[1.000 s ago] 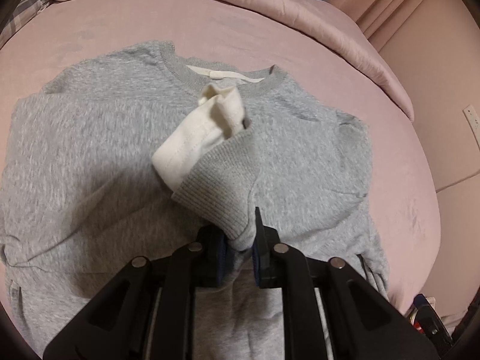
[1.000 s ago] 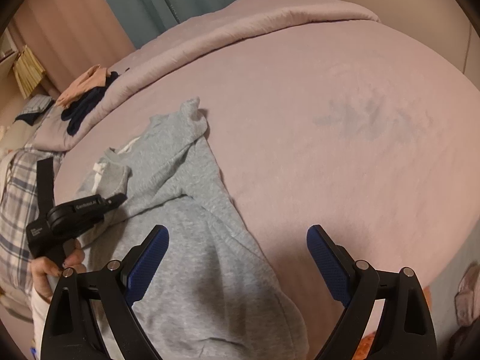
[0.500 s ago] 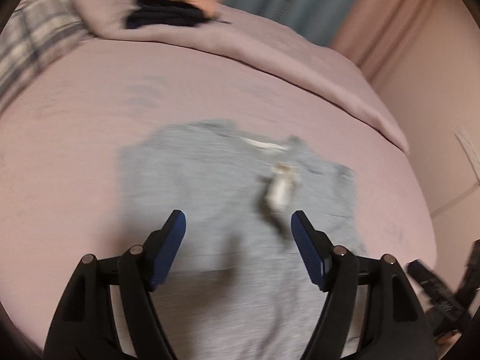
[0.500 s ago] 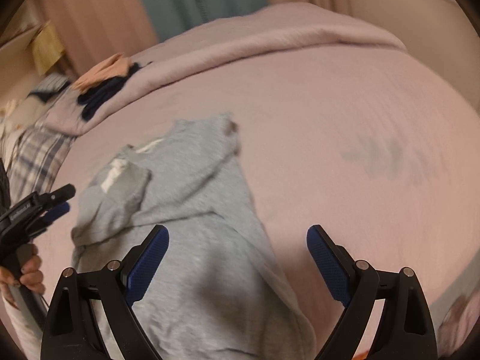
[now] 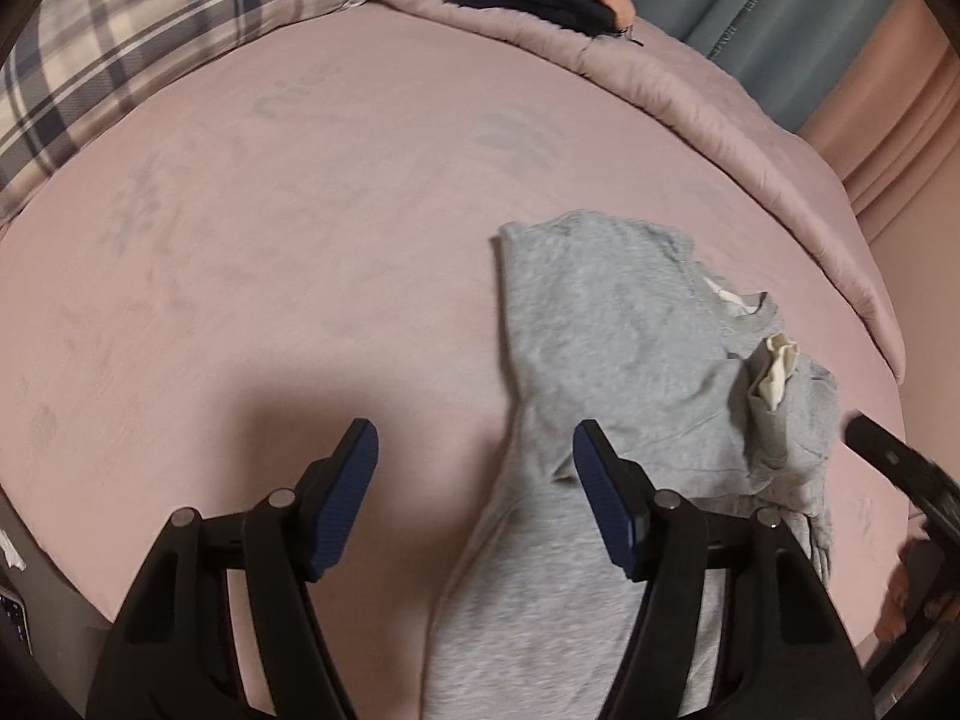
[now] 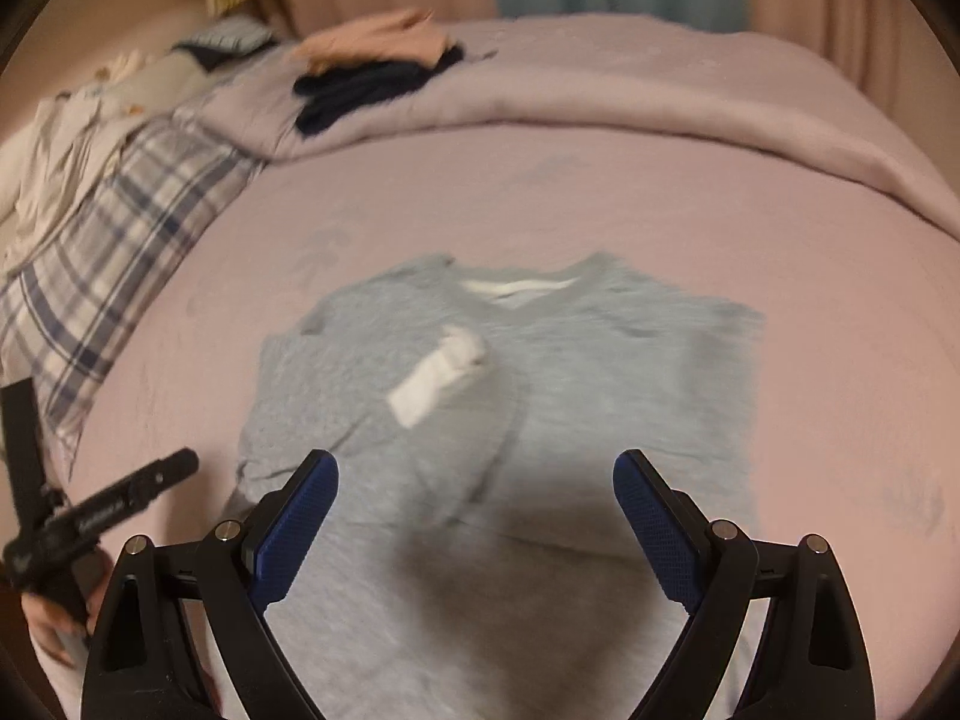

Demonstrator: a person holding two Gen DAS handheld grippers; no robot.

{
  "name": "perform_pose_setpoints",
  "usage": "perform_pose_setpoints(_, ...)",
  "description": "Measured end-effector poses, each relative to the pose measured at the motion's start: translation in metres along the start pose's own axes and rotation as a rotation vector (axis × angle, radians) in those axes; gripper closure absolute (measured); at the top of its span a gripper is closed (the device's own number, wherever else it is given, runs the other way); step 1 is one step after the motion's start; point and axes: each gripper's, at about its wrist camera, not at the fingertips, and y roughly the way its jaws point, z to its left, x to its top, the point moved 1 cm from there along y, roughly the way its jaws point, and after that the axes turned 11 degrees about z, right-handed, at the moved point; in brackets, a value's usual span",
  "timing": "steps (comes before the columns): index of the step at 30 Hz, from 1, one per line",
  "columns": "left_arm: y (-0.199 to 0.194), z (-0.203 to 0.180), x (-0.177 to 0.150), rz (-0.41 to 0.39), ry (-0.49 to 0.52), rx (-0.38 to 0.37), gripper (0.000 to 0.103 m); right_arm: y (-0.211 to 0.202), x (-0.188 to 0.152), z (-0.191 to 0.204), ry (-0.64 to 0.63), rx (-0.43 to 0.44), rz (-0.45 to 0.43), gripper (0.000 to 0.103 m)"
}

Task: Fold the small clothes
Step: 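Grasp the folded white-lined cuff with the right gripper and lift it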

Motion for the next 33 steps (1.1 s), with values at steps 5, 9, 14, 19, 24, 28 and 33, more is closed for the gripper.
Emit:
perform_pose_setpoints(5, 0.002, 0.006, -0.006, 0.010, -0.009, 0.010, 0.037, 0.035, 0.014, 0.023, -0.031, -0.060, 0.052, 0.010)
perform_pose_setpoints(9, 0.003, 0.005, -0.009, 0.008, 0.000, 0.018, 0.037, 0.055, 0.022, 0.023, -0.029, -0.103, 0.095, 0.011)
perform_pose_setpoints(14, 0.005, 0.005, -0.011, 0.011, -0.001, 0.005, 0.037, 0.068, 0.027, 0.016, -0.011, -0.142, 0.111, 0.043)
perform_pose_setpoints(19, 0.004, 0.002, -0.011, 0.009, 0.006, 0.009, 0.037, 0.071, 0.025, 0.006, 0.004, -0.135, 0.095, 0.077)
perform_pose_setpoints(24, 0.005, -0.001, -0.008, 0.010, 0.010, 0.011, 0.037, 0.042, 0.023, -0.006, 0.043, -0.068, 0.016, 0.083)
perform_pose_setpoints(28, 0.005, -0.006, -0.003, 0.005, 0.024, 0.010, 0.037, 0.001, 0.026, -0.012, 0.049, -0.042, -0.092, 0.084)
perform_pose_setpoints(33, 0.007, -0.019, 0.005, 0.002, 0.053, 0.010, 0.037, -0.036, 0.026, -0.031, 0.081, -0.013, -0.194, 0.084)
